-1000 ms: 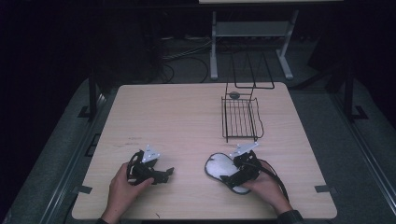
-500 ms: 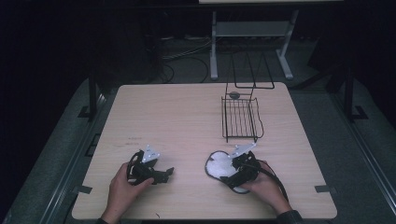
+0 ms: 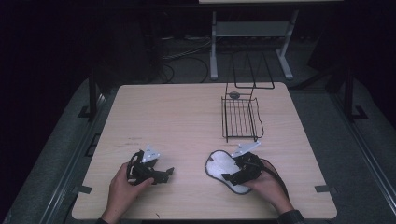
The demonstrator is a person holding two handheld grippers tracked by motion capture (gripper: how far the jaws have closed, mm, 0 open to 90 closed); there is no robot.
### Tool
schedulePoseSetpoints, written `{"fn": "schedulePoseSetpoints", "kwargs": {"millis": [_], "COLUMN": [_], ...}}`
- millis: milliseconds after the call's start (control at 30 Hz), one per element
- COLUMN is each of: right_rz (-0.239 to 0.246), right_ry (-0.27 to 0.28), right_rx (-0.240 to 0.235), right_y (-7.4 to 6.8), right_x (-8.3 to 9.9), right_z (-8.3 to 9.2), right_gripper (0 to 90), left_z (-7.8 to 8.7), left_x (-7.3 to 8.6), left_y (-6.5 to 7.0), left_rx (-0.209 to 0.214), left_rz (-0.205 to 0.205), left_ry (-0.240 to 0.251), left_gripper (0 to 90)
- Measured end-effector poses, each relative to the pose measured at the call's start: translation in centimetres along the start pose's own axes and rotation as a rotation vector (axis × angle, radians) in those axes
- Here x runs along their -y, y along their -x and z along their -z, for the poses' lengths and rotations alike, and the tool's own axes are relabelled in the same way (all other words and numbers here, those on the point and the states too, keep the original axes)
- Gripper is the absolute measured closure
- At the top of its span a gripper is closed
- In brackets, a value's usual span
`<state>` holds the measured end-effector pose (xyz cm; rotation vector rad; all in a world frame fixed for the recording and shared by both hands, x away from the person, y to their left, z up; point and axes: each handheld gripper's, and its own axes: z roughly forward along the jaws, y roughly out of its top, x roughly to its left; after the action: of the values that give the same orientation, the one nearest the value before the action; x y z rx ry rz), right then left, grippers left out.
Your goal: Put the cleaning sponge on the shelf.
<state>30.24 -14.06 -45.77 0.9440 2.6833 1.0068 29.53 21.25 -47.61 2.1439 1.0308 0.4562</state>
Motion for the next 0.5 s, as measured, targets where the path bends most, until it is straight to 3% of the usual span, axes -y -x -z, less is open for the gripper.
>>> {"fn": "schedulePoseSetpoints", "kwargs": {"millis": [167,500], "right_rz": [-0.017,-0.033], "right_ry": [0.031,0.059], "right_rx": [-0.009,-0.024], "right_y": [0.2,0.3], "right_x": [0.1,0.2], "right_z": [0.7,1.5], "right_gripper": [35.1,42.6], "left_z": [0.0,0.0], "left_x": [0.0,0.0], "left_y": [0.0,0.0], "left_rx": [0.000,0.000], "left_rz": [0.000,0.000], "left_ry": [0.000,0.000], "left_gripper": [12.4,12.4]}}
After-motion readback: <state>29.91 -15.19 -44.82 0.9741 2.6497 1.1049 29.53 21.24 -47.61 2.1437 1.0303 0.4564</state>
